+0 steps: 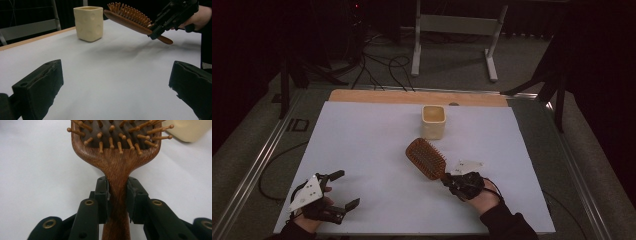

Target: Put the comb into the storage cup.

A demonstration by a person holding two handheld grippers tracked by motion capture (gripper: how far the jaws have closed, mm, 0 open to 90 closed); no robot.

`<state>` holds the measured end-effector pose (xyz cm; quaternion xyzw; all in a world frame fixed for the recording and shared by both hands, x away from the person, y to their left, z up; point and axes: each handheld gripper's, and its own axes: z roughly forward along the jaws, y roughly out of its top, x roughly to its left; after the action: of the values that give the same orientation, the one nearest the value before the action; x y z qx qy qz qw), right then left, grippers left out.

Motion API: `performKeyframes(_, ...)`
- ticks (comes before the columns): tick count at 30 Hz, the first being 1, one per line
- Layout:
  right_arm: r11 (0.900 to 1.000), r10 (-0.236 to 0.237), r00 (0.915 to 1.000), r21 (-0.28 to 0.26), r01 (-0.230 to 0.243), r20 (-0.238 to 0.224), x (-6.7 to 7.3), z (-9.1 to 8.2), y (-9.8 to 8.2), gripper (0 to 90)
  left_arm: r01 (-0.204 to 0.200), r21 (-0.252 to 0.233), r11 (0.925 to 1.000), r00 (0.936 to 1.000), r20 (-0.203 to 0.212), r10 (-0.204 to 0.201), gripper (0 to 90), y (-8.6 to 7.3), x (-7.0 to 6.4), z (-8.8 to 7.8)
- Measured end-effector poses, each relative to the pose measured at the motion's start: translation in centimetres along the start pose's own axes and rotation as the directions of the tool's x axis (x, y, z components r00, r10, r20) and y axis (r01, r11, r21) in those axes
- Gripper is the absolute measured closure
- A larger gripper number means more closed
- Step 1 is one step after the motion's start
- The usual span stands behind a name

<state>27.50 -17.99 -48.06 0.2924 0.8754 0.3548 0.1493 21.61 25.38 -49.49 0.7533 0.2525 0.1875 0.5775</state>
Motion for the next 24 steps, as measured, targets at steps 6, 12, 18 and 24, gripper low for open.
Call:
performKeyframes(6, 0.998, 0.014, 0.9986, -0.054, -0.011, 0.05, -0.1, -0.7, -0.2, 73.0, 0.005, 0.0, 1.0, 0.9999, -0.01, -0.005, 0.1, 0.1, 0.1, 0.0)
performKeyframes(12, 0.992, 0.047, 0.9958, -0.118, -0.037, 0.078, -0.3, -1.2, -0.3, 73.0, 0.006, 0.0, 1.0, 0.9999, -0.012, -0.006, 0.1, 0.5, 0.1, 0.3)
performKeyframes(18, 0.986, 0.047, 0.9948, -0.162, -0.032, 0.091, -0.2, -1.8, -0.3, 73.0, 0.014, 0.002, 0.9999, 0.9998, -0.015, -0.014, 0.1, 1.5, 0.1, 0.7)
performKeyframes(24, 0.973, 0.043, 0.9919, -0.229, -0.015, 0.119, 0.2, -2.8, 0.1, 73.0, 0.014, 0.015, 0.9998, 0.9998, -0.011, -0.014, 0.1, 4.2, 0.0, 1.5)
